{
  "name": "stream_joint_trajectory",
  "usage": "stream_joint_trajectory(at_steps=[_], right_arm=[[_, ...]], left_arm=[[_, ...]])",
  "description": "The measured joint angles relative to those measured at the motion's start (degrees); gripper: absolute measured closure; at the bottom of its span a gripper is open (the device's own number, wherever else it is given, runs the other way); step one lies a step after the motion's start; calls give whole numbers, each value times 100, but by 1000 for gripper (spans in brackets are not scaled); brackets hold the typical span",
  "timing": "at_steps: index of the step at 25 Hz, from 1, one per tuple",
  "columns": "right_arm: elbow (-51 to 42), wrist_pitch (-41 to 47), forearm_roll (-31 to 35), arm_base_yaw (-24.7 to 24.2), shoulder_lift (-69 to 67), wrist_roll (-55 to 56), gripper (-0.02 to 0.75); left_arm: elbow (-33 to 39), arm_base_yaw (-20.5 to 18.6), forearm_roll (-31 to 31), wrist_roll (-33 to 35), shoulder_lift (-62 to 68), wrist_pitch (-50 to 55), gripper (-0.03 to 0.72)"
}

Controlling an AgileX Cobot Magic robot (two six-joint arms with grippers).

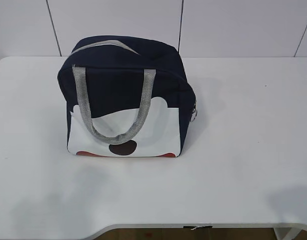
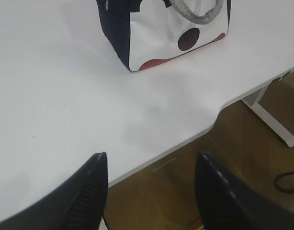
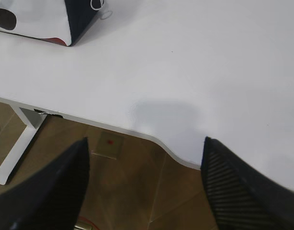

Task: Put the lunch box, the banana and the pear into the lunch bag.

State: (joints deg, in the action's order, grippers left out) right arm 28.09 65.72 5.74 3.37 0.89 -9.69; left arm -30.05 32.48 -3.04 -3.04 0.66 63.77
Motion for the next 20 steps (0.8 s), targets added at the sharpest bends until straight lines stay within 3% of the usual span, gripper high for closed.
stream_joint_trajectory(at_steps=[13,20], right_arm=[[0,3,0,0,0,0,160],[0,13,0,-256,0,0,160]], left_arm=[[0,-80,8,0,0,0,260],[0,-1117,22,0,0,0,265]])
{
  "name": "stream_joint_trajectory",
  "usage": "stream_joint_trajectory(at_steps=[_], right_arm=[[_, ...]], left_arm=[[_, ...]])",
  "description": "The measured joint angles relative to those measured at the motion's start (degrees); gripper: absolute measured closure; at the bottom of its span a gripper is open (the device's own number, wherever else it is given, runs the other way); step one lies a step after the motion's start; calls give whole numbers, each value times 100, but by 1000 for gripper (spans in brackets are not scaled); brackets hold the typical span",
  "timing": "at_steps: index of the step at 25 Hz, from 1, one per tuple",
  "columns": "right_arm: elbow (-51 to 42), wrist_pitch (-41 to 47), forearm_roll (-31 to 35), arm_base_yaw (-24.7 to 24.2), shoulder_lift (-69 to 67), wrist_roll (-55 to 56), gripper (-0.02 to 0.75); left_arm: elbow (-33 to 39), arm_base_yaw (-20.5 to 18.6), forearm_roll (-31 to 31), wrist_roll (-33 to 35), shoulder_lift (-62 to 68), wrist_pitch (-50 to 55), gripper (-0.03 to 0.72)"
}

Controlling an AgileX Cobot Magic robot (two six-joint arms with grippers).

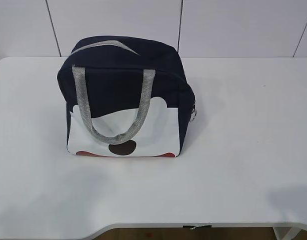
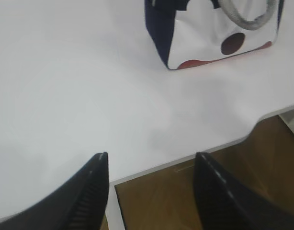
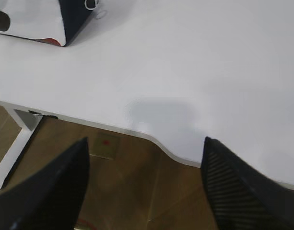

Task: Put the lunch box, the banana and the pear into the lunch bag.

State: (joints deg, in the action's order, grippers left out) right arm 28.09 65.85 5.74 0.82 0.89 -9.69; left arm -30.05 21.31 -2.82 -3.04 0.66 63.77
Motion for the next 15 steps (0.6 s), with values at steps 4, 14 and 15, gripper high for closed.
stream_joint_trajectory(at_steps=[4,14,15], right_arm=[[0,0,0,-578,0,0,160],[0,0,0,-549,0,0,160],[0,0,0,-488,0,0,160]], left_arm=[[0,-679,0,0,0,0,265],[0,-1931,0,0,0,0,267],[0,-1990,0,0,0,0,270]])
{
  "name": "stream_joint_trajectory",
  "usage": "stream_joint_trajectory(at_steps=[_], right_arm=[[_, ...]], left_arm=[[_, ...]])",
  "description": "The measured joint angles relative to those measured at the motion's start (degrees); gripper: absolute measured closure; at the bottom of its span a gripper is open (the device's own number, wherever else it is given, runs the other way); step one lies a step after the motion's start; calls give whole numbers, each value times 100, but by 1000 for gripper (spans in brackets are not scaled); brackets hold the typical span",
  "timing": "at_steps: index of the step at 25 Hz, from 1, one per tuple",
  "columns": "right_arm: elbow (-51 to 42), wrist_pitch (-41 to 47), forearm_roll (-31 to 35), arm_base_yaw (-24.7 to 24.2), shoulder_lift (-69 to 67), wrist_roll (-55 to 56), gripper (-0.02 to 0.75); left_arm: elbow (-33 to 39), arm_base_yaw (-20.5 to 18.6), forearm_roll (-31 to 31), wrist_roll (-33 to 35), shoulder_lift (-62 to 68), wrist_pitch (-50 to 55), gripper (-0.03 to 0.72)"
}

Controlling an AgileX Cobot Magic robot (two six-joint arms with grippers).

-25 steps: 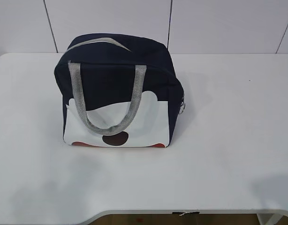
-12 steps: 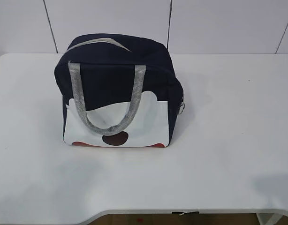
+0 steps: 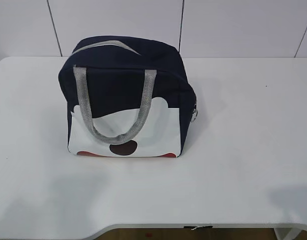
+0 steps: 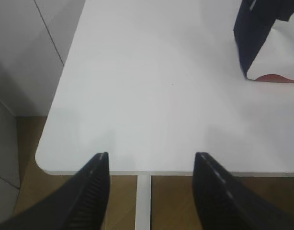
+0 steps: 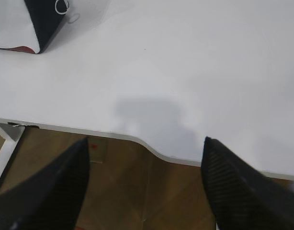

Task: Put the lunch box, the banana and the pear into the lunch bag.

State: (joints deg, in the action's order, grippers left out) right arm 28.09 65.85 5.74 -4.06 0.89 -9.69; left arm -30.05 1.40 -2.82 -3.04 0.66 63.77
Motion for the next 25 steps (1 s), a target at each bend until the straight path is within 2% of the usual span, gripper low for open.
stream_joint_trajectory(at_steps=[25], right_arm=[[0,0,0,100,0,0,160]], left_arm=[[0,-72,0,0,0,0,307]])
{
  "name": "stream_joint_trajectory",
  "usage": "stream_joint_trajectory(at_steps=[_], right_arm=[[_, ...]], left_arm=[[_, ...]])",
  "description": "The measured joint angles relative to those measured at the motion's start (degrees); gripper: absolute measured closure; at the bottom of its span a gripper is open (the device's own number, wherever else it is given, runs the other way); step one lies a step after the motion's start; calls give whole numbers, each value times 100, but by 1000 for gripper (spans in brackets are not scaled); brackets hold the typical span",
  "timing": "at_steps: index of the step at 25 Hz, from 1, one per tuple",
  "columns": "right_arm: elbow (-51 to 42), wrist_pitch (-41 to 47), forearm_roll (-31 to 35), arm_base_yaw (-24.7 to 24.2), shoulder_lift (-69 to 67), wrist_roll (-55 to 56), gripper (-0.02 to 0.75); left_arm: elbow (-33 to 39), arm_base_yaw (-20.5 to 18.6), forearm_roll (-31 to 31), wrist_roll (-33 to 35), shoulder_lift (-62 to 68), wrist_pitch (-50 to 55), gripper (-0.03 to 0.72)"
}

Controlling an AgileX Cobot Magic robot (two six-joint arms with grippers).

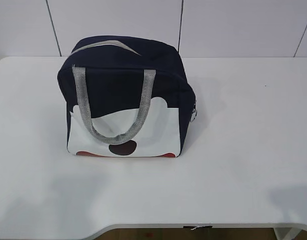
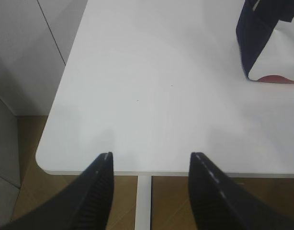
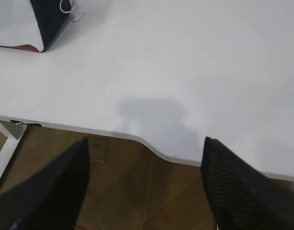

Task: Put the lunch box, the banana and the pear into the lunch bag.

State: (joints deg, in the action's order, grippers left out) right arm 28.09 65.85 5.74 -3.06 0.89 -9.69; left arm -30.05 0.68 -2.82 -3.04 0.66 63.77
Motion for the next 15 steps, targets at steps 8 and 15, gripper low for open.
stream_joint_trajectory(at_steps=[8,15], right_arm=[[0,0,0,7,0,0,160],[0,0,0,7,0,0,161]], left_arm=[[0,0,0,0,0,0,307],[0,0,0,0,0,0,307]])
